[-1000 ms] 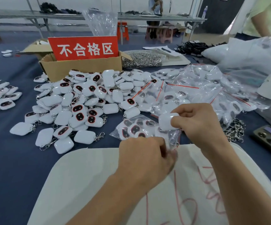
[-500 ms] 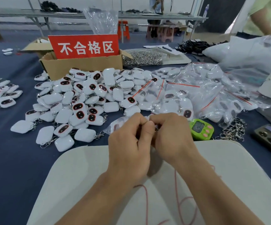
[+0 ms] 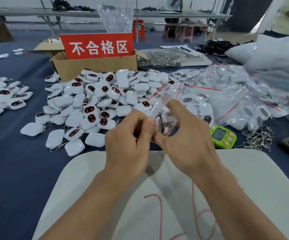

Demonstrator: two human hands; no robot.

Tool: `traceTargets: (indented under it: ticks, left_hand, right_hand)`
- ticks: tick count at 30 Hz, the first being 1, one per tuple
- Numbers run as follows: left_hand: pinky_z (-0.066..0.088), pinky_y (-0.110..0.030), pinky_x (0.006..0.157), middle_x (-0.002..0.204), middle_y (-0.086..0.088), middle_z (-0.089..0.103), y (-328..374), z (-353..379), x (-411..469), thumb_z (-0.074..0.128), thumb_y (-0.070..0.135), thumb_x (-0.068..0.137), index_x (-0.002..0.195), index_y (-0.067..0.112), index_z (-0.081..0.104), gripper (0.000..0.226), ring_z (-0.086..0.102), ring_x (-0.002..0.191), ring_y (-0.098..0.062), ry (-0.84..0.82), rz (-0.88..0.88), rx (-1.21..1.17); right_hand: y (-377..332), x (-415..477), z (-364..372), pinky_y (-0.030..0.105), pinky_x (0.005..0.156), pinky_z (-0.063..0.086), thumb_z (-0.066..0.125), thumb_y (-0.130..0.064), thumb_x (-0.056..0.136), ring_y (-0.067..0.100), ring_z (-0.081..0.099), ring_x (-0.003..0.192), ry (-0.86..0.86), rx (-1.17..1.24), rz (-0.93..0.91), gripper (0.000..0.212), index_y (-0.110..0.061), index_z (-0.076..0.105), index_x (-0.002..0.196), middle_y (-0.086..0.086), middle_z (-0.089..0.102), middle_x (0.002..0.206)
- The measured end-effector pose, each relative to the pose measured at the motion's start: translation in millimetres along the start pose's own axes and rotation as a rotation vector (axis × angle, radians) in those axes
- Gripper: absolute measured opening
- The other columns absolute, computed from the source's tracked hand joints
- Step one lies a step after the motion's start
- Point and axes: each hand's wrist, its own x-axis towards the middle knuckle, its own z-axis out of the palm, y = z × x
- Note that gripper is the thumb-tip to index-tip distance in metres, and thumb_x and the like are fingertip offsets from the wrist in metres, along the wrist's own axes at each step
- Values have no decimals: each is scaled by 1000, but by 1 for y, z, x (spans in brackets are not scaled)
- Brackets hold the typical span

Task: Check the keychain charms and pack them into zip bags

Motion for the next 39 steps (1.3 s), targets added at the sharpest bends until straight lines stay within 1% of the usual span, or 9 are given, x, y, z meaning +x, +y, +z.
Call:
traceTargets:
  ticks: [5,9,13,17,20,24,30,36,39]
  left_hand:
    - [37,-34,66,75,22,61,-36,-20,33,55,40,93,78,26,59,21,55,73,-3,233,-255,170]
    - [32,-29,67,67,11,59,-50,-31,37,60,26,88,86,28,58,4,54,75,-9,290,-234,315]
    - [33,-32,99,128,-3,58,-59,-34,43,68,19,85,129,18,55,45,47,121,-28,222,-271,449]
    - [32,-44,114,154,-5,43,-63,-31,42,64,24,90,153,18,37,68,43,136,-30,-50,-405,519]
    - [38,-46,109,150,-3,51,-68,-32,40,57,10,93,151,22,45,61,49,132,-32,-60,-366,529]
    - [40,-37,90,136,-1,64,-70,-33,41,51,-5,90,144,28,52,64,56,120,-31,27,-381,448]
    - [37,-25,93,130,11,68,-65,-40,42,44,-8,96,137,27,58,56,61,121,-20,293,-328,366]
    - [41,-6,97,123,13,69,-33,-30,32,48,1,102,132,17,64,38,61,112,4,307,83,154]
    - [47,-7,91,114,22,73,-14,-8,19,57,4,98,124,26,69,36,65,106,10,161,22,-60]
  right_hand:
    - [14,6,-5,28,74,26,70,-47,86,23,52,99,59,-233,148,55,-37,46,135,-3,56,99]
    - [23,10,-4,34,66,33,60,-47,92,30,60,86,113,-465,247,18,-31,69,94,-5,65,79]
    - [31,11,-7,35,63,43,61,-44,92,21,57,68,57,-355,223,23,-26,70,81,-7,67,68]
    - [27,7,2,29,85,50,61,-23,92,11,65,90,-147,-156,153,14,-25,73,98,-9,75,96]
    - [26,6,4,27,93,53,64,-21,89,4,68,103,-190,-165,128,25,-40,76,98,-22,76,104]
    - [26,6,1,12,69,44,74,-36,80,-2,64,87,-38,-270,131,10,-42,77,87,-36,69,76]
    - [13,3,-5,31,67,44,62,-23,72,14,54,67,329,-87,-16,10,-25,69,64,-14,56,54]
    - [7,-1,4,22,58,45,65,-18,76,8,55,55,282,225,33,16,-33,71,71,-14,64,61]
    - [-1,-8,13,8,69,46,68,-20,75,3,64,72,106,188,-7,34,-42,74,101,-29,67,83]
